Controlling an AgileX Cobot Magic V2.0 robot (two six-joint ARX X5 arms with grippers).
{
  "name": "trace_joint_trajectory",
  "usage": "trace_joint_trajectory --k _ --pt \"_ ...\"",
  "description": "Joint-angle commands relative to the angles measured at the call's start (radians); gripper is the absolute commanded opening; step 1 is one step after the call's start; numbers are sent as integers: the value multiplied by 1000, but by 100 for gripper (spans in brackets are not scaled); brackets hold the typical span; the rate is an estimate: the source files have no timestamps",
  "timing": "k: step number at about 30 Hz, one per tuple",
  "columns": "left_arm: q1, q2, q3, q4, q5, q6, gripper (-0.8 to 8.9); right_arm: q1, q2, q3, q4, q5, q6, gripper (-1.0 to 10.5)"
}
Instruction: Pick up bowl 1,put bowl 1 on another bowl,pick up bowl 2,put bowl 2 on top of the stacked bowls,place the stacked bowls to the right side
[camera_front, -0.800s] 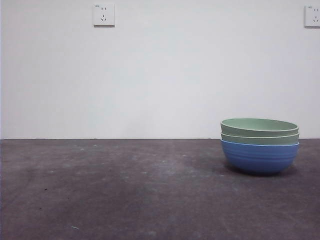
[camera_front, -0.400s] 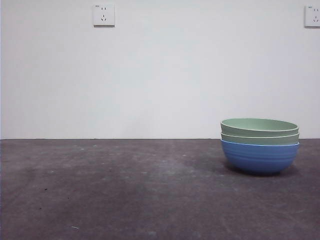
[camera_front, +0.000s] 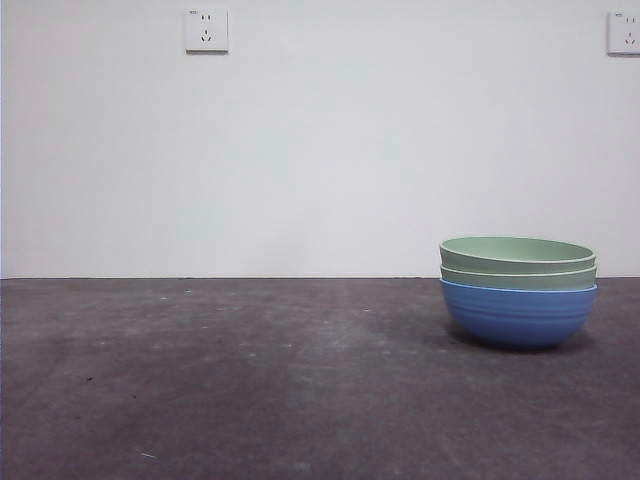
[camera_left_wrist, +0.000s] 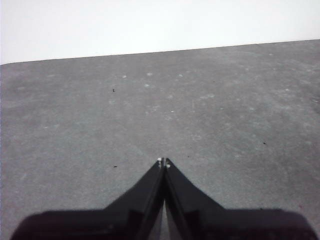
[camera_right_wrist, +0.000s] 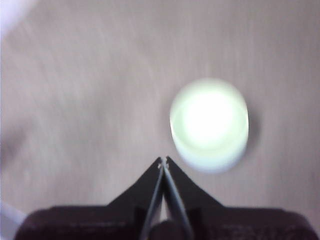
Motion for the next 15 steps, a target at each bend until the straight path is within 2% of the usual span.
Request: trace_joint_trajectory --k 1,6,10,15 --pt "4 -3 -14 2 -2 -7 -3 -60 -87 -124 158 -11 -20 3" --pt "4 -3 -15 2 -2 -7 -3 -110 -251 -412 438 -12 -50 3" --pt "4 -3 -14 2 -1 -7 -3 -119 -389 -658 672 -11 -32 3" --pt "4 -3 -15 2 -1 -7 -3 -119 -518 -879 827 -8 -27 3"
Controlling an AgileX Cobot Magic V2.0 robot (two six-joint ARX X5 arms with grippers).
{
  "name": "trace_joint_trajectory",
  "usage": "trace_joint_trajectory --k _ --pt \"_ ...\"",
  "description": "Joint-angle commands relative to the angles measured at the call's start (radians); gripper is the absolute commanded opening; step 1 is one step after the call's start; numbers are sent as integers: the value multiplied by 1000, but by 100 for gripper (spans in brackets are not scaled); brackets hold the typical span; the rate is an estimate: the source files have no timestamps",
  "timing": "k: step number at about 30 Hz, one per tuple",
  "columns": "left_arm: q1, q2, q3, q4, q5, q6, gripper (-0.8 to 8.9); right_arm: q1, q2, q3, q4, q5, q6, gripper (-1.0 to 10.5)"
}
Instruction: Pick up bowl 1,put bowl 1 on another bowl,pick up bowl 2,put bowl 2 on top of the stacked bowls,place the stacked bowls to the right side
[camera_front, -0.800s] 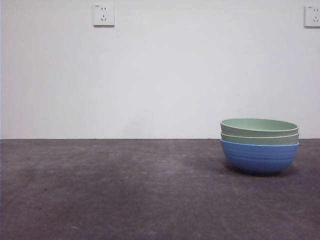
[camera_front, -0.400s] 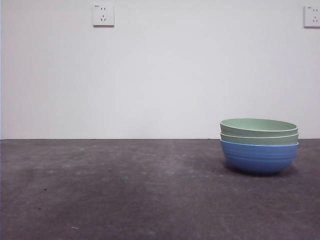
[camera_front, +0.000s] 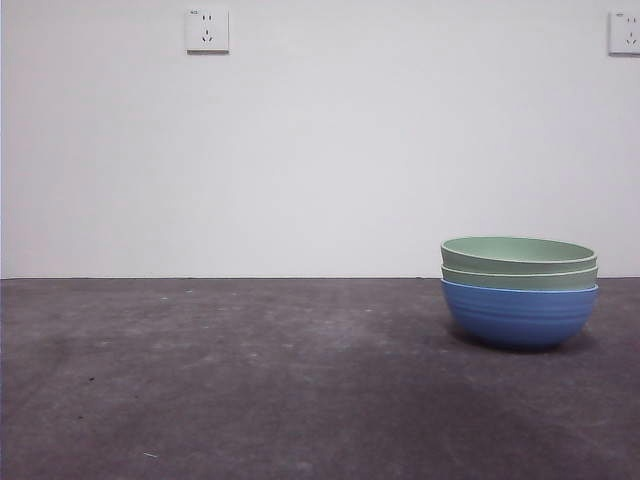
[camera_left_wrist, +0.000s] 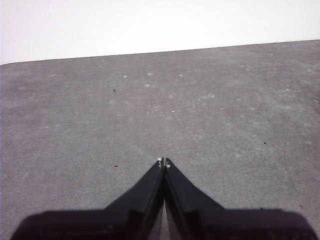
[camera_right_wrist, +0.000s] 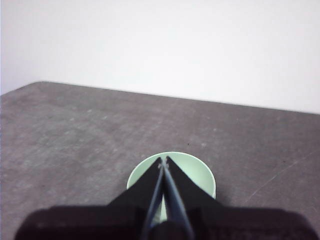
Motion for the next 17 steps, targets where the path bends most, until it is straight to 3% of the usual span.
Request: trace_joint_trajectory --k 1,6,17 --pt "4 -3 -15 2 -2 -7 -3 -1 -57 -115 72 2 8 3" --pt "4 -3 -14 2 -1 -7 -4 -2 -148 -255 92 2 10 3" --pt "4 -3 -14 2 -1 -7 -3 -1 -268 -422 92 0 93 3"
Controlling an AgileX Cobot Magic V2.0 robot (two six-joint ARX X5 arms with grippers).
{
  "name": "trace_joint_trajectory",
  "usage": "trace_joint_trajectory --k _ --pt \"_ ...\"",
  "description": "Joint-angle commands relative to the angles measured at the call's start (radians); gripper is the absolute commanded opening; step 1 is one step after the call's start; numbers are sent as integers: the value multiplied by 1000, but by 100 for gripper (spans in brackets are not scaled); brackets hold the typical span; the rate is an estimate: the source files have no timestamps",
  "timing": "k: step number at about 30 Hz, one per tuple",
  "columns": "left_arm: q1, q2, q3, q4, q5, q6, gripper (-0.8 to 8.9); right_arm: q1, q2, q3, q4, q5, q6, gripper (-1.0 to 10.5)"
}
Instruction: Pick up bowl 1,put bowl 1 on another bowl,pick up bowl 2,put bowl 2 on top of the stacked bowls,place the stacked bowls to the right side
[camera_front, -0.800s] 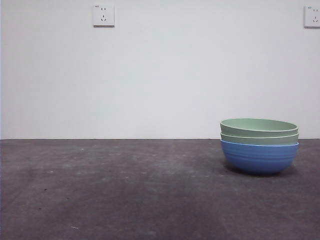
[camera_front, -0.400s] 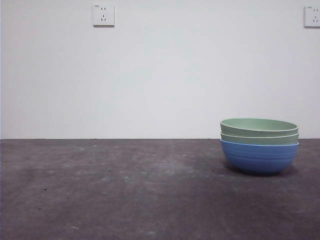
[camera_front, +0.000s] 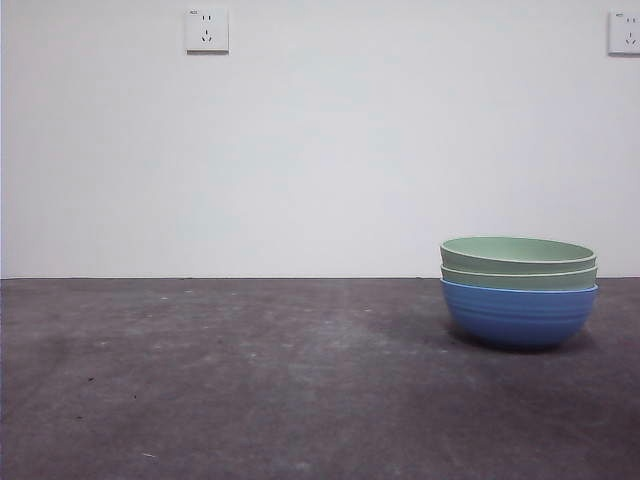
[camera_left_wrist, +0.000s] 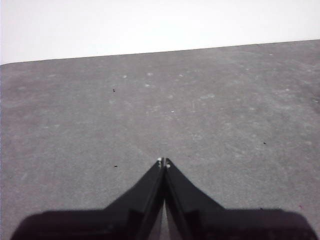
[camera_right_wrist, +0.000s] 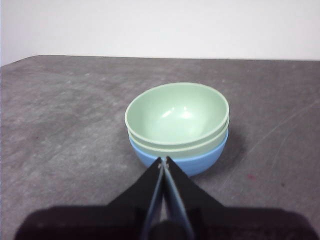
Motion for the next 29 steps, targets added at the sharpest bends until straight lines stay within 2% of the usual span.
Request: trace_joint_trajectory --k 1,7,10,29 --pt "4 -3 -14 2 -1 -7 -3 -1 -12 -33 7 0 38 3" --pt "4 -3 -14 2 -1 -7 -3 -1 -37 -38 -28 -2 55 3" --pt "4 -3 -14 2 -1 -7 -3 -1 -37 -38 -26 -2 116 3" --pt "4 -3 -14 2 -1 -7 -3 -1 -37 -38 -24 -2 117 3"
